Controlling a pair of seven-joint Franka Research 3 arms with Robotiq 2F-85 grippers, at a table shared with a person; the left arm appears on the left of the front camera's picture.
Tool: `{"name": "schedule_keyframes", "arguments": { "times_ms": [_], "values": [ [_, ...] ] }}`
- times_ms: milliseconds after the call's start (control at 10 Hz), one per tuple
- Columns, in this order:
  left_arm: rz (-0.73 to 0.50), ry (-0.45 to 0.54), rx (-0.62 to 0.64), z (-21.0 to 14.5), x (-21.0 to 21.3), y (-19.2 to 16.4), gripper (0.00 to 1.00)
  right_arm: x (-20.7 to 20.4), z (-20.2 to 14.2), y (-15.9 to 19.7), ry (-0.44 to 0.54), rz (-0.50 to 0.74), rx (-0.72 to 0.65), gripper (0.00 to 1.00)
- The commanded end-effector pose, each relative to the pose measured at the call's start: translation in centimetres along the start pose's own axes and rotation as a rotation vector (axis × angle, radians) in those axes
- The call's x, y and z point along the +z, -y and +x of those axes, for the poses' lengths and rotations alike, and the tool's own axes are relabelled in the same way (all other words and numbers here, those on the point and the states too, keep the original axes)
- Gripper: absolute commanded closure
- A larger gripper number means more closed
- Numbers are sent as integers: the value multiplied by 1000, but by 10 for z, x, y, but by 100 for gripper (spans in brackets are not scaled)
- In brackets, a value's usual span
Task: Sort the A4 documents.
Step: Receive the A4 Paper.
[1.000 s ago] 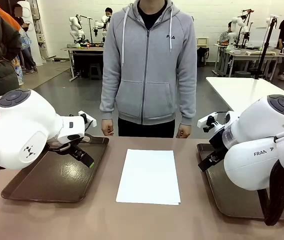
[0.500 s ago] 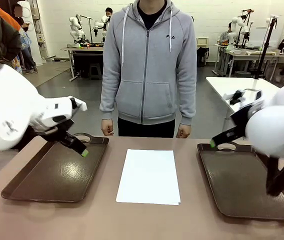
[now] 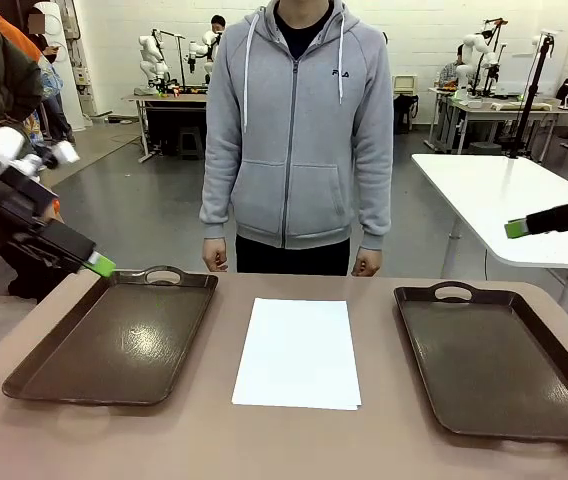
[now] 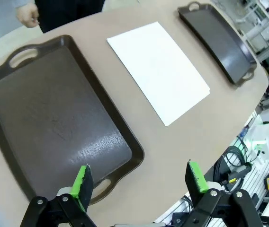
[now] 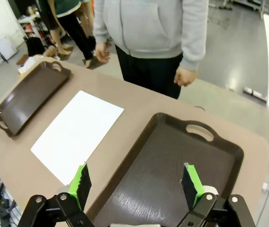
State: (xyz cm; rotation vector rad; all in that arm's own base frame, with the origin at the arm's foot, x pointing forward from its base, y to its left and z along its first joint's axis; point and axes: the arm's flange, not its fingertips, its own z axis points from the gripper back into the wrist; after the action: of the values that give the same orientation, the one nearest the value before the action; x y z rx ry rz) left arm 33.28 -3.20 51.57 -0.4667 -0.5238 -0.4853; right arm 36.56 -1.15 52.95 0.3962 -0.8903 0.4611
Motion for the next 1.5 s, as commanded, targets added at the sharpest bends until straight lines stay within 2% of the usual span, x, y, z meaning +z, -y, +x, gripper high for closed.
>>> {"name": "schedule_keyframes", "arguments": {
  "times_ms": [0, 200, 400, 800, 900, 1000, 1400],
  "values": [
    [14, 56, -4, -22, 8, -1, 0, 8, -55, -29, 35, 79, 28, 0],
    [6, 34, -93, -27, 5, 6, 0, 7, -52, -31, 26, 84, 10, 0],
    [11, 47, -111, -30, 7, 6, 0, 6, -48, -33, 24, 79, 25, 0],
    [-2, 40, -96, -28, 8, 1, 0, 1, -48, -33, 14, 63, -4, 0],
    [30, 26, -47, -26, 9, 0, 0, 2, -46, -32, 0, 15, -73, 0],
    [24, 32, -93, -3, 19, -2, 0, 8, 1, -9, -3, 58, 17, 0],
    [24, 32, -93, -3, 19, -2, 0, 8, 1, -9, -3, 58, 17, 0]
  ]
}}
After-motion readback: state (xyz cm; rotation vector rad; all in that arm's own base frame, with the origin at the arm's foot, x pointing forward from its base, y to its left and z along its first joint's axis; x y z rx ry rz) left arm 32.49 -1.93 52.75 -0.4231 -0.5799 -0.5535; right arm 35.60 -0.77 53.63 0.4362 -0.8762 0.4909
